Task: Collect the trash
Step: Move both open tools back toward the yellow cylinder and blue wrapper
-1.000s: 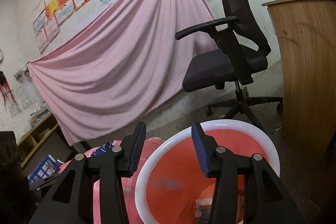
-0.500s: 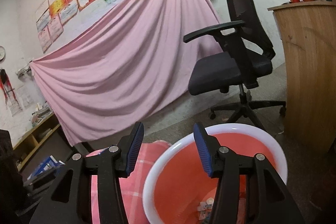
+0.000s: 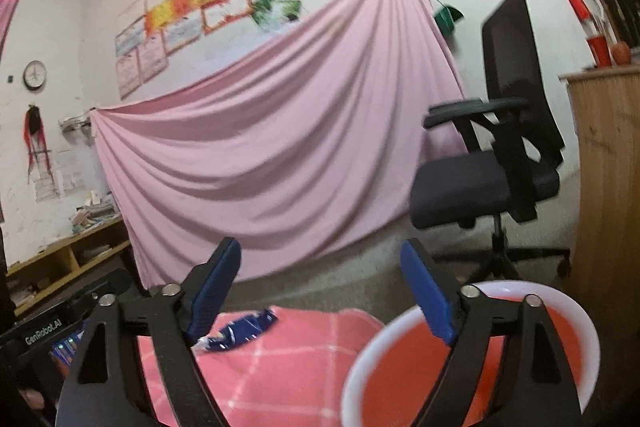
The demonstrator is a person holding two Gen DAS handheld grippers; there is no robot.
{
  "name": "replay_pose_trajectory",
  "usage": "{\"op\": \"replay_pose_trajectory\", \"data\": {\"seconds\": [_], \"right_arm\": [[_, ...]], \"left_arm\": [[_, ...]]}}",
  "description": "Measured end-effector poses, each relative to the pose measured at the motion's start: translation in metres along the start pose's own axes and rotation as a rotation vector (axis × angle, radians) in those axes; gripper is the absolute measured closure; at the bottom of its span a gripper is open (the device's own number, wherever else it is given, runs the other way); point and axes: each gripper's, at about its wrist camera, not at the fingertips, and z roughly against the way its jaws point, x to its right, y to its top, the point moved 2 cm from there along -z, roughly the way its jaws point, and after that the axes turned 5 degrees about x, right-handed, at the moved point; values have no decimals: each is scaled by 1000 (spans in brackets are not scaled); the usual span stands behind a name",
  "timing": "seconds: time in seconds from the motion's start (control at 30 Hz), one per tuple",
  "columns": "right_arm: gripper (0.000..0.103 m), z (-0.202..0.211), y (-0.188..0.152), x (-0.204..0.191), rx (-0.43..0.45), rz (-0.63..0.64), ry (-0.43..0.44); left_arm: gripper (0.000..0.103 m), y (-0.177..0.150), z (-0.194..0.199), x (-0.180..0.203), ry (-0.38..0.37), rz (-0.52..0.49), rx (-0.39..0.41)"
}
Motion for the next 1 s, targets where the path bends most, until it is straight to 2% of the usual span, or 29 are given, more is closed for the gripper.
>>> {"op": "replay_pose_trajectory", "data": {"seconds": [0.1,0.13,0.17,0.27,0.4,0.6,0.87,1.0], "right_arm": [[6,-3,-3,-19,36,32,24],[0,-4,-5,-25,47,43,36],[0,-4,-6,-30,57,51,44],[0,-9,-11,-48,69,91,79],[0,-18,-19,-62,63,116,92],[0,-42,-37,-78,-12,166,84],[0,-76,-59,-98,-98,247,81],[0,-102,-73,-107,-199,276,65]], "left_arm": [[38,-1,9,-22,38,13,31],[28,-3,13,-30,53,22,42],[16,-4,17,-39,68,31,57],[5,-7,25,-57,125,40,111],[4,-12,26,-79,169,44,119],[4,-22,23,-106,220,22,113],[4,-28,3,-140,240,6,97],[4,-34,-7,-153,261,9,93]]}}
